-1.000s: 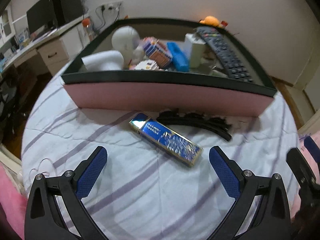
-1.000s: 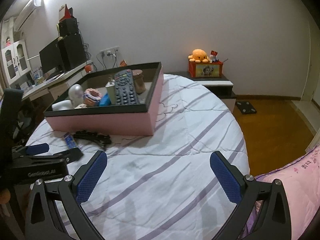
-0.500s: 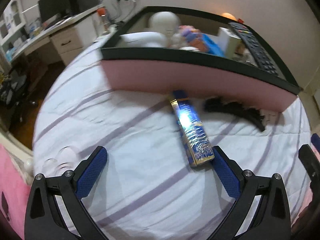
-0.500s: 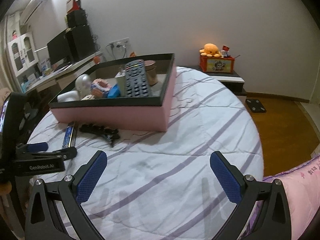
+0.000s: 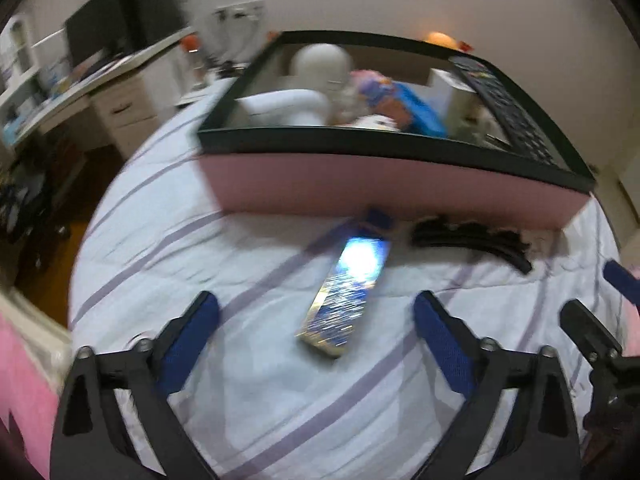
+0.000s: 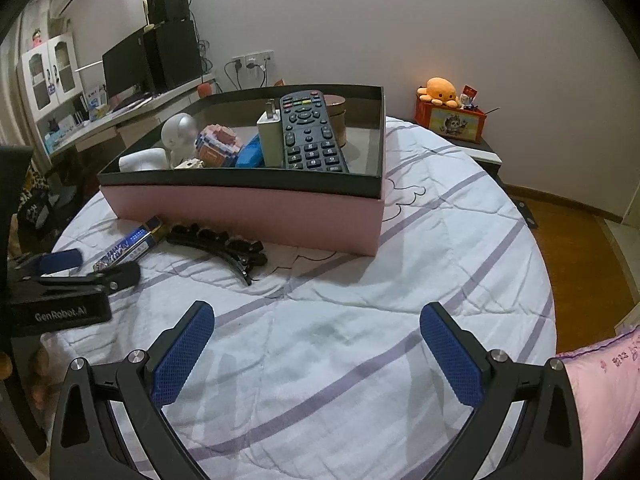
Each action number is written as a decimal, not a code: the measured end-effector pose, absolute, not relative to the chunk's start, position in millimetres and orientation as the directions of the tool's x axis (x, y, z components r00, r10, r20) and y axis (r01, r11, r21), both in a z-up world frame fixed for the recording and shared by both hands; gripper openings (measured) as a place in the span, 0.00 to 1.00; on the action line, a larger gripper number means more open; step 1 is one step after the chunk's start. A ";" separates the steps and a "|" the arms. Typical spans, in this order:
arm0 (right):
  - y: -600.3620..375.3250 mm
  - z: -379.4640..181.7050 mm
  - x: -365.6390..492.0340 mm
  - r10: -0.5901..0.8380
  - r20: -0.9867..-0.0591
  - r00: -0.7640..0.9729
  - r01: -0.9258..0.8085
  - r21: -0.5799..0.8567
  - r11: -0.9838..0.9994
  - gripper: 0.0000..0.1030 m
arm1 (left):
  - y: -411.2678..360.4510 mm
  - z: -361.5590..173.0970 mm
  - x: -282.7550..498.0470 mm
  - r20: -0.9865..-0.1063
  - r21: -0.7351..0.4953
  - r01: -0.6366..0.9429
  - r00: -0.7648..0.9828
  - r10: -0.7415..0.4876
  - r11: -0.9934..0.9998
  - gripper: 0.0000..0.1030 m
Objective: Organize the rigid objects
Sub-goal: 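Lower the left gripper onto the blue-and-gold package and close on it, then grasp the black plastic clip with the right gripper while the left gripper holds the package, then carry the package with the left gripper and the clip with the right gripper over the box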
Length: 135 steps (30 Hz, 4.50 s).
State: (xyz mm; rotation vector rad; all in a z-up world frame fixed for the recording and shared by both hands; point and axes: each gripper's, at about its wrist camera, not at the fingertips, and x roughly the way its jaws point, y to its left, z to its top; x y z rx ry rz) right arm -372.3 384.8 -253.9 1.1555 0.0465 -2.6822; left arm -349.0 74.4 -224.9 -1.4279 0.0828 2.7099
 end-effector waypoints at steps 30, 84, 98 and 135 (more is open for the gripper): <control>313.0 -264.5 -410.9 -0.240 -0.810 -0.536 0.416 -0.006 -0.909 0.83 | 40.4 -219.1 -318.7 -0.791 -0.041 -0.229 -0.587 0.172 -0.973 0.23; 307.3 -247.4 -385.5 -0.405 -0.726 -0.556 0.492 0.105 -0.864 0.20 | 34.2 -219.6 -328.5 -0.764 -0.075 -0.172 -0.623 0.168 -0.982 0.20; 343.3 -203.5 -340.8 -0.434 -0.540 -0.721 0.402 0.185 -0.897 0.20 | 35.0 -172.4 -293.1 -0.667 -0.056 -0.147 -0.730 0.146 -0.988 0.20; 359.0 -88.3 -309.1 -0.345 -0.325 -0.880 0.349 0.049 -0.936 0.20 | 65.1 -18.6 -246.4 -0.345 0.041 -0.159 -0.929 0.135 -0.986 0.20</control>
